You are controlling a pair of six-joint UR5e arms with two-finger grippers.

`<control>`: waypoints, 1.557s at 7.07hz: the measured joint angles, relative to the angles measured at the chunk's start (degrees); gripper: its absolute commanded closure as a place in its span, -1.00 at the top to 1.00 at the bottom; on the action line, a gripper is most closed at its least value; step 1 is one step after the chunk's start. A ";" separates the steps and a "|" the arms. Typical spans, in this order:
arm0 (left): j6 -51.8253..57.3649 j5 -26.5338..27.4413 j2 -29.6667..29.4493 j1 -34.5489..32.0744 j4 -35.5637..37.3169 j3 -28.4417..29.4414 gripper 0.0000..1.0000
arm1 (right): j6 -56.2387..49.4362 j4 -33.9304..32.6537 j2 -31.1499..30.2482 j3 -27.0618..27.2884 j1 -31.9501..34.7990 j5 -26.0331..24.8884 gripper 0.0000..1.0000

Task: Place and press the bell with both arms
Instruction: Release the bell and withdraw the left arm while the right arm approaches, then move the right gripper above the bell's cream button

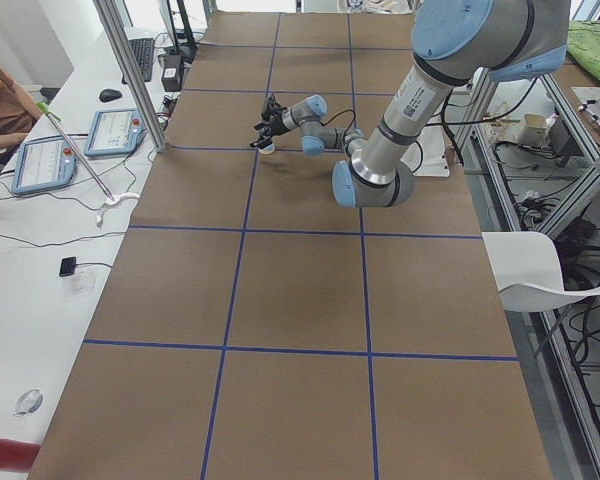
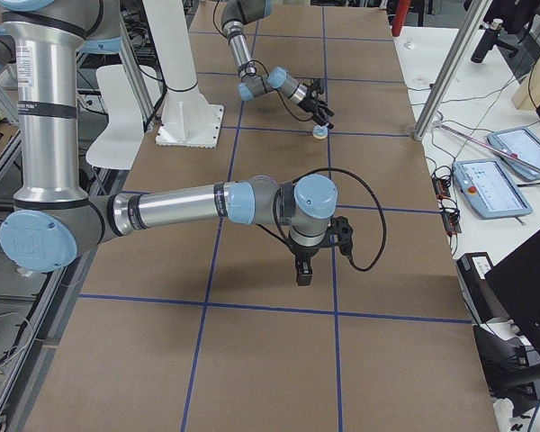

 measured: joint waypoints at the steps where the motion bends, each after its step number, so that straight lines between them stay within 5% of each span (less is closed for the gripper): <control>1: 2.44 -4.54 0.05 -2.56 1.24 -1.47 1.00 | 0.06 0.24 0.55 0.26 -0.02 0.08 1.00; 4: 9.68 -27.61 6.58 -15.14 12.08 -7.50 1.00 | 3.88 0.24 4.65 0.63 -2.16 2.68 1.00; 8: 33.95 -55.76 38.29 -35.39 14.06 -26.28 1.00 | 34.83 0.48 23.90 0.92 -21.07 -3.40 0.93; 10: 45.64 -63.19 47.42 -44.51 14.19 -29.10 1.00 | 50.97 0.54 32.21 0.46 -31.78 -9.64 0.65; 11: 50.94 -64.90 50.11 -48.16 14.82 -29.31 1.00 | 57.31 0.57 35.40 -0.01 -36.08 -12.09 0.27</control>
